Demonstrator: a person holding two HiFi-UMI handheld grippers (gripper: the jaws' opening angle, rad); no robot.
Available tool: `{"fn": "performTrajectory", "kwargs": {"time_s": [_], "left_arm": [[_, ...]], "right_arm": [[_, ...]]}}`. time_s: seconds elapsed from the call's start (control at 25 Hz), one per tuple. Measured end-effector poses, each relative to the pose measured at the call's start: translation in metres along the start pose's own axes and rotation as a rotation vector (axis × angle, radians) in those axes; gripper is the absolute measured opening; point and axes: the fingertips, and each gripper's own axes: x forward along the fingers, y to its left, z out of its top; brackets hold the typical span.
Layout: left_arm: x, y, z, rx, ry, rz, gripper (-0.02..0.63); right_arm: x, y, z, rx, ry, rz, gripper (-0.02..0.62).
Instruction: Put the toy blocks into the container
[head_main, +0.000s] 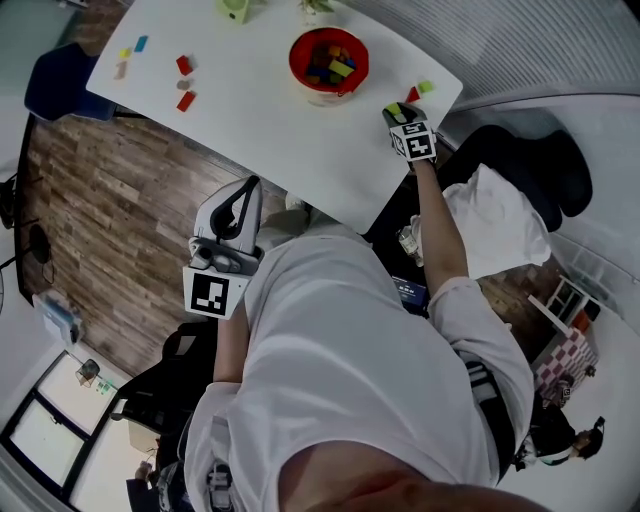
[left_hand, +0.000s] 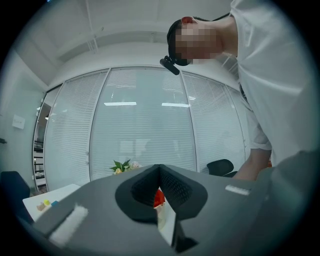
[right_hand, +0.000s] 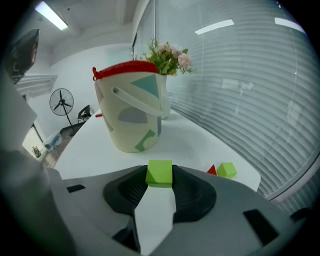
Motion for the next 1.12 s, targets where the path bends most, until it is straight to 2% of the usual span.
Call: {"fn": "performTrajectory", "kwargs": {"time_s": [0.4,0.56,0.68,0.88,1.12], "left_arm": [[0.003,0.009,0.006,-0.023,-0.068,-0.055,-0.003],[0.003,0.013,0.009,-0.041,-0.099,-0.078,-0.003],[-0.002,0.015,0.009,-0.048,-0.107,-0.086,-0.003],[-0.017,0.024,0.008,-0.062,-0.11,-0.065,-0.003],[-0.043,0.042,0.008,-0.072,-0.118,0.011,-0.003]], "right_arm": [[-0.079,0.02,0.107,-0.13,-0.249,-0.049,0.147],[-0.112,0.035,0.16,-0.217,-0.348,-0.056,0.147],[-0.126,0.052,0.197,-0.305,-0.385,-0.045,0.146],[-0.105,0.078,0.233,-0.464,-0.319,-0.002,0.147],[-0.047,0.088,0.224,-0.562,-0.089,0.042,0.147]]}}
